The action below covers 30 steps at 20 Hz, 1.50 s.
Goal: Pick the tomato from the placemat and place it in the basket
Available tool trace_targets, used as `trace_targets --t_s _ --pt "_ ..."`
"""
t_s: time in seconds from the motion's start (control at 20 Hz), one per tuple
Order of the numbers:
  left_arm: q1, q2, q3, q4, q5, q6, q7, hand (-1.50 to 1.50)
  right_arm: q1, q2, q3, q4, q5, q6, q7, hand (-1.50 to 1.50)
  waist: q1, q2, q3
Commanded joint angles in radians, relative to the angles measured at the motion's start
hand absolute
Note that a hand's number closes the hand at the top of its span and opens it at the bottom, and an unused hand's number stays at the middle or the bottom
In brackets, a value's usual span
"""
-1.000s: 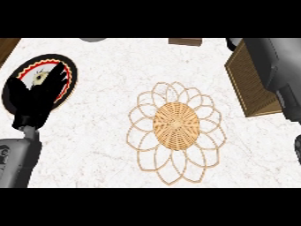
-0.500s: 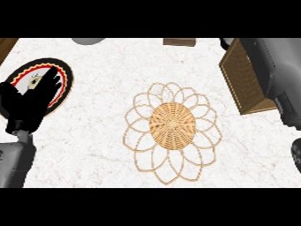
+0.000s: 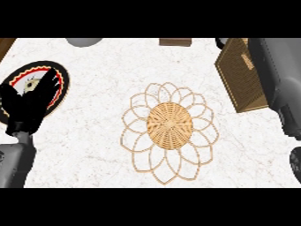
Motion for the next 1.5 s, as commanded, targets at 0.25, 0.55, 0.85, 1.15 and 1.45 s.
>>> trace_targets --t_s 0.25,0.55,0.85,1.15,1.45 --pt "-0.003 0.015 0.013 -0.003 0.011 -0.016 0.01 0.0 0.083 0.047 -0.099 -0.071 0.082 -0.112 0.234 -1.5 0.004 -0.002 0.001" --pt "0.025 -0.025 -0.011 -0.01 -0.021 0.021 -0.007 0.0 0.083 0.078 -0.123 -0.143 0.142 -0.18 0.213 -1.5 -0.002 -0.007 0.0" --pt "0.032 0.009 0.024 -0.036 0.009 0.01 0.041 0.0 0.15 0.121 -0.198 -0.405 0.185 -0.313 0.219 -1.5 -0.031 -0.026 0.001" --pt "0.061 0.016 0.042 -0.019 0.013 0.004 0.012 0.0 0.278 0.252 -0.226 -0.668 0.182 -0.32 0.18 -1.5 -0.061 -0.041 0.0" --pt "0.042 0.011 0.028 -0.001 -0.002 0.007 0.02 0.0 0.392 0.255 -0.065 -0.803 0.014 -0.166 0.181 -1.5 -0.058 -0.052 0.0"
